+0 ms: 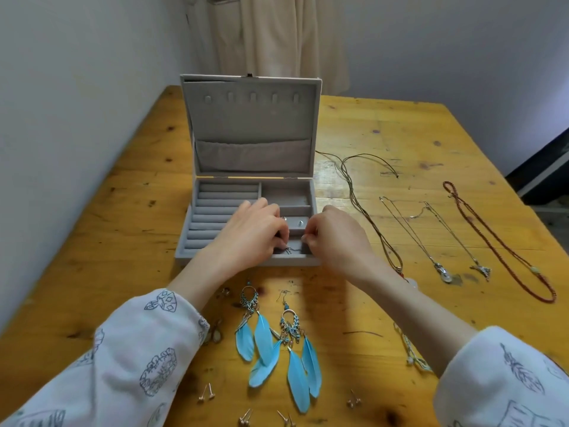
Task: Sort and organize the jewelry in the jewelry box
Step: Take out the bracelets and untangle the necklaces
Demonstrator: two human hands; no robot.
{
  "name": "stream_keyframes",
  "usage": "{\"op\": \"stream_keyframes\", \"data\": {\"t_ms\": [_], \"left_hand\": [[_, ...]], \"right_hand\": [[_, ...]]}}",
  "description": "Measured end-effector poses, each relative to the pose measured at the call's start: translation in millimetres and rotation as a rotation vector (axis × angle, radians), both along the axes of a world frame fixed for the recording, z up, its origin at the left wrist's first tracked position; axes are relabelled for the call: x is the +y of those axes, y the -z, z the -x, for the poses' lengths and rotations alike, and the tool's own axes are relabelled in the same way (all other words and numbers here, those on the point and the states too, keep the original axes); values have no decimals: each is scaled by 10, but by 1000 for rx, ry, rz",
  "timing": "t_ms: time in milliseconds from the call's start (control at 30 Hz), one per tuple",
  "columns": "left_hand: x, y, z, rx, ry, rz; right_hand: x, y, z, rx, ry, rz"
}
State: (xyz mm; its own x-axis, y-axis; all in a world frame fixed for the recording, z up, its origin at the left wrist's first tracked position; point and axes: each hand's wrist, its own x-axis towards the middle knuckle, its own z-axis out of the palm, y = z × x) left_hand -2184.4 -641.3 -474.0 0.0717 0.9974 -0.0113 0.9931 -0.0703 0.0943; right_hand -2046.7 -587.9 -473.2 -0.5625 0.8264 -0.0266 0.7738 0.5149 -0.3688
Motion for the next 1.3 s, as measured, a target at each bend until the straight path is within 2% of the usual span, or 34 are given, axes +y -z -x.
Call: {"op": "stream_keyframes", "data": {"t_ms": [67, 167, 433, 533, 667, 800, 867, 1000, 1067, 1200, 1300], "left_hand": [[-21, -20, 32, -147, -30, 8], [-64, -117, 99, -499, -143, -8], [-88, -383, 126, -1039, -264, -47], [-97, -467, 116, -1122, -229, -36], [-89, -529, 126, -1136, -245, -71], [-139, -530, 154, -1188, -287, -79], [-181, -535, 164, -1342, -326, -57], [-286, -539, 98, -1788, -405, 17], [-340, -529, 16, -1921, -421, 58], [-438, -551, -148, -2053, -417, 127], [-483, -605, -274, -1978, -411, 191]], "right_hand": [[38, -14, -43, 149, 47, 158], [68, -51, -111, 289, 108, 335], [69, -29, -88, 257, 54, 302], [32, -135, -73, 373, 14, 289], [-31, -216, -18, 550, -63, 629], [-63, -230, -48, 709, -54, 792], [-68, -237, -100, 792, -13, 851], [-114, -229, -240, 956, 43, 1018], [-158, -241, -325, 1019, 67, 1062], [-230, -308, -503, 1133, 79, 1116], [-259, -387, -641, 1229, 107, 1158]]}}
